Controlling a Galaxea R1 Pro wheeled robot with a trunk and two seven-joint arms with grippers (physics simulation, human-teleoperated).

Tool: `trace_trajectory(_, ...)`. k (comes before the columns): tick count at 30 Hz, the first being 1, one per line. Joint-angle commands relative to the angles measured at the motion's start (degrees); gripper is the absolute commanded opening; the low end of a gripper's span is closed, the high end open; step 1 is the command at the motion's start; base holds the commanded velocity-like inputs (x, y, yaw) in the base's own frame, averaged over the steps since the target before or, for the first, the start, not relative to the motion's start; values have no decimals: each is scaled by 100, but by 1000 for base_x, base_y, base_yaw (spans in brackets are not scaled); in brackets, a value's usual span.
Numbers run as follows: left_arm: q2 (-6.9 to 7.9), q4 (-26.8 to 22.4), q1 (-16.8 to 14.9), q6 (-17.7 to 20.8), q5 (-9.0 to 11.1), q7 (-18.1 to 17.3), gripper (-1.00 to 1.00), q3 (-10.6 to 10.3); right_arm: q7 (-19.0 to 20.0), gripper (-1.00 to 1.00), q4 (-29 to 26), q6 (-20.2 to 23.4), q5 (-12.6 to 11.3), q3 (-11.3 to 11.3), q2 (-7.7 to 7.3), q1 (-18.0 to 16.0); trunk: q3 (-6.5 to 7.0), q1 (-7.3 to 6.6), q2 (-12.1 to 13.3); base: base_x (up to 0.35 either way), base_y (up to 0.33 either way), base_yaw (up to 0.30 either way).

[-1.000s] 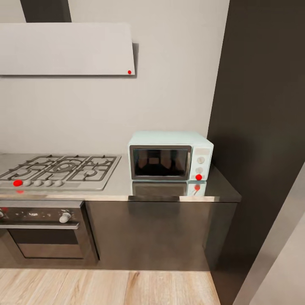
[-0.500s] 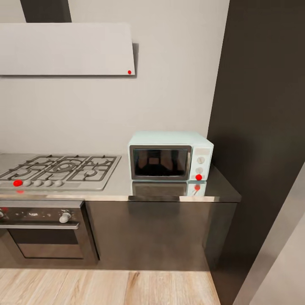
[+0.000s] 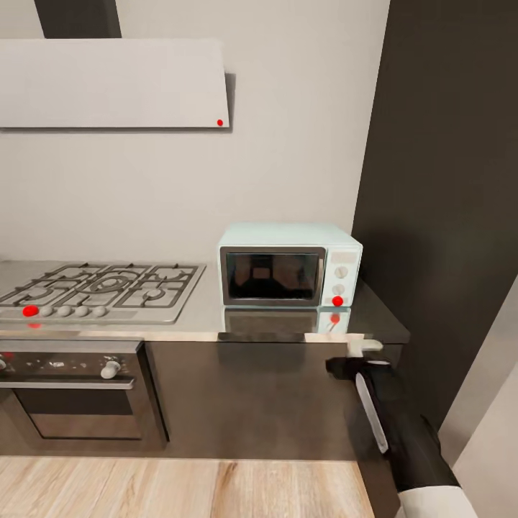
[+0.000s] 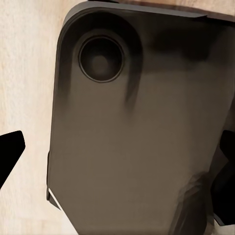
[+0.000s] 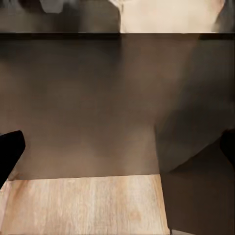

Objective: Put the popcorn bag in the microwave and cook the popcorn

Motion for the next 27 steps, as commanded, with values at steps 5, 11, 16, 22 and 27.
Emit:
trace_trajectory(5,-10,-6,1,-10,37,3,100,8,-1095,100,-41,222,8,2,650,-998,-6,0,-3,0,0,0)
trace_trajectory(11,-10,-6,1,-10,34,3,100,8,-1523,100,-88,102,-94,2,779,-1848,-6,0,-3,0,0,0)
trace_trajectory(16,-10,-6,1,-10,34,3,100,8,-1531,100,-207,75,-33,13,779,-2110,-6,0,-3,0,0,0)
trace_trajectory(22,-10,-7,1,-11,26,-4,100,2,-1443,100,-209,-221,-71,19,779,-2121,-6,0,-3,0,0,0)
trace_trajectory(27,-6,-9,1,-10,25,-6,100,0,-1097,100,-49,-427,-44,27,756,-2121,-6,0,-3,0,0,0)
